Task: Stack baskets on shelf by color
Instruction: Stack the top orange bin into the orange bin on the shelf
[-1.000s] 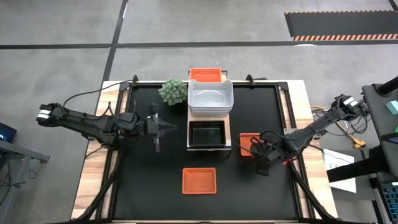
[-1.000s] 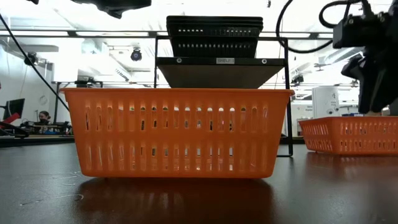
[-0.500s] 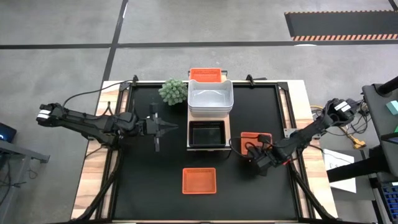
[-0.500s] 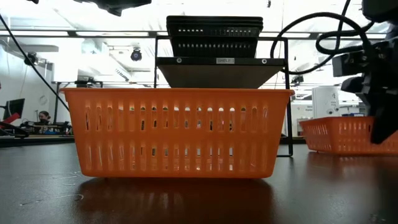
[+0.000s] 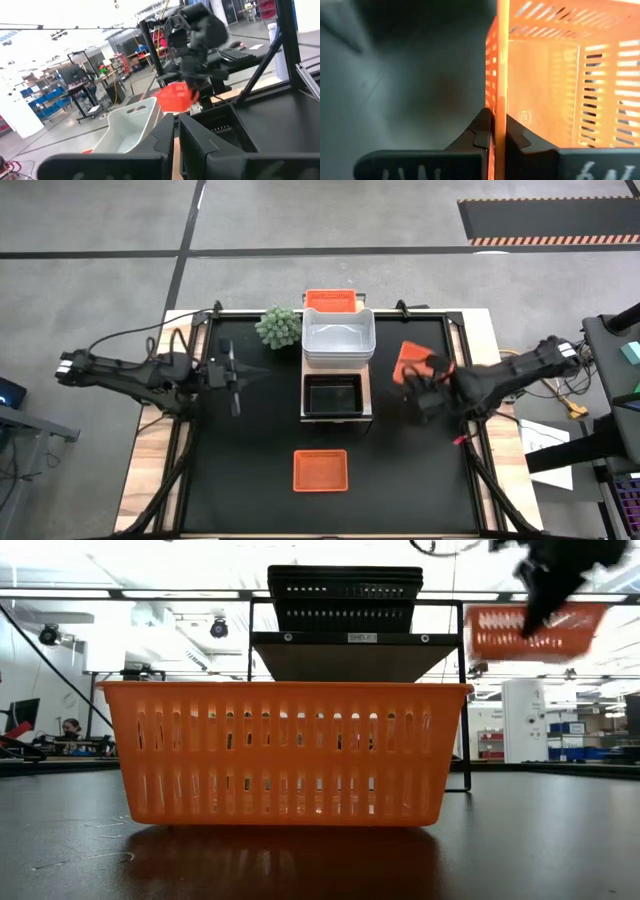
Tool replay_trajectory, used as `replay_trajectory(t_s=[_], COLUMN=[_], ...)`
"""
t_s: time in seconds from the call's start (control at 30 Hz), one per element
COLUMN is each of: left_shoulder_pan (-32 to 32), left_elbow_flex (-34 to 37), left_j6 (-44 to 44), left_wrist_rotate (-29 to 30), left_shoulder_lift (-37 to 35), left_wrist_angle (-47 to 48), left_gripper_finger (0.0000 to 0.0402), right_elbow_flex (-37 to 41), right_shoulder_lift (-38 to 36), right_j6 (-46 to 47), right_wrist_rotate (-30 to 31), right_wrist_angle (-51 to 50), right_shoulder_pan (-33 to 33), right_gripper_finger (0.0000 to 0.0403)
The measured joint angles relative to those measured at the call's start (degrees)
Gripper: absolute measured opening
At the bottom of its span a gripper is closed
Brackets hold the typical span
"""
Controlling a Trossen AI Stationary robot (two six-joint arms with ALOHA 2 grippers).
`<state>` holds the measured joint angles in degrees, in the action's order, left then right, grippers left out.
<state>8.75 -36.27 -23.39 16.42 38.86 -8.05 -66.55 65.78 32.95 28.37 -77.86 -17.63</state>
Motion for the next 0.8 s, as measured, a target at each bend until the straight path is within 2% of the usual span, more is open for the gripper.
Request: replay_trajectory(t_s=[0.2, 0.43, 0.5, 0.63, 0.8], left_shoulder_pan=[0.0, -0.02, -0.02, -0.04, -0.04], left_elbow_flex=[0.09, 0.11, 0.15, 0.17, 0.21], left_j6=[-2.65, -5.79, -5.99, -8.03, -8.94], left_wrist_rotate=[0.38, 0.58, 0.62, 0.7, 2.1], left_shoulder_lift=[-3.07, -5.08, -5.53, -6.32, -7.71], left_wrist_angle=[3.39, 8.23, 9.92, 11.29, 14.57], left_gripper_finger=[0.001, 0.001, 0.001, 0.001, 0.001], right_elbow_flex=[-13.17, -30.28, -35.26, -46.03, -60.05], right_shoulder_lift=[0.86, 6.95, 10.14, 18.21, 28.99], right_j6=[-13.04, -27.54, -31.66, -38.95, -47.13], right_wrist_rotate=[2.04, 1.32, -1.29, -10.7, -15.02], right_wrist_angle=[-1.45, 1.01, 2.38, 3.45, 3.21], right_shoulder_pan=[9.9, 20.7, 23.35, 28.1, 33.7], right_gripper_finger=[0.0008, 0.0008, 0.0008, 0.0008, 0.0008])
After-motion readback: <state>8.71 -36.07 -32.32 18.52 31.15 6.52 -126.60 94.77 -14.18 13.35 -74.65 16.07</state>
